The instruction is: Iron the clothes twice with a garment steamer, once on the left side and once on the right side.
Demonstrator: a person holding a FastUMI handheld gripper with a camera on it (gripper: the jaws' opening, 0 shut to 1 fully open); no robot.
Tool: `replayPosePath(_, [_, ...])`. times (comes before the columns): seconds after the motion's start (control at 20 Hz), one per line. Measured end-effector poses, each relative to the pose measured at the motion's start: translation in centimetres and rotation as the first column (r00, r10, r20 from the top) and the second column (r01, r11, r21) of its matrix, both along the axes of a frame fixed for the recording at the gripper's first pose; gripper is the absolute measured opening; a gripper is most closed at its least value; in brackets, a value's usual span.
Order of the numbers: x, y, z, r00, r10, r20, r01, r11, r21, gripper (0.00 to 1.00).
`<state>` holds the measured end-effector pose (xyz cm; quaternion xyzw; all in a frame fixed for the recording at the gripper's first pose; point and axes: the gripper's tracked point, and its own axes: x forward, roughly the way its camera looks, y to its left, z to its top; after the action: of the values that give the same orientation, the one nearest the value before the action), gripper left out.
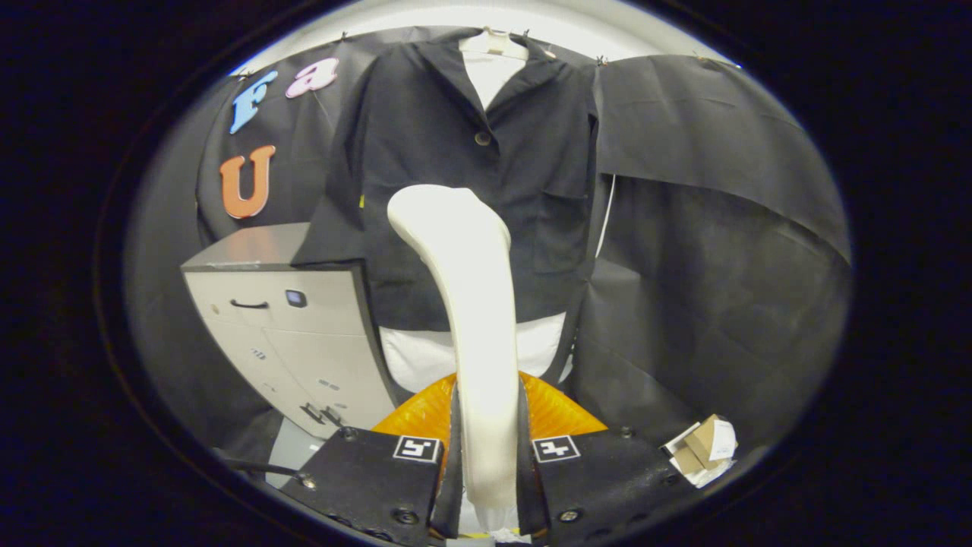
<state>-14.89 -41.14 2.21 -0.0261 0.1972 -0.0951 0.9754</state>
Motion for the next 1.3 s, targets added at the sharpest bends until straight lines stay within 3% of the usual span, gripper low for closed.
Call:
replayPosePath(0.75, [-0.5, 3.4, 0.8, 0.974, 0.210, 0.087, -0.211, 0.977, 0.010, 0.31])
replayPosePath(1.1, [-1.3, 3.8, 1.1, 0.965, 0.246, 0.093, -0.249, 0.968, 0.020, 0.31])
replayPosePath(1.3, [-4.1, 3.6, 1.0, 0.961, 0.263, 0.083, -0.264, 0.964, 0.011, 0.31])
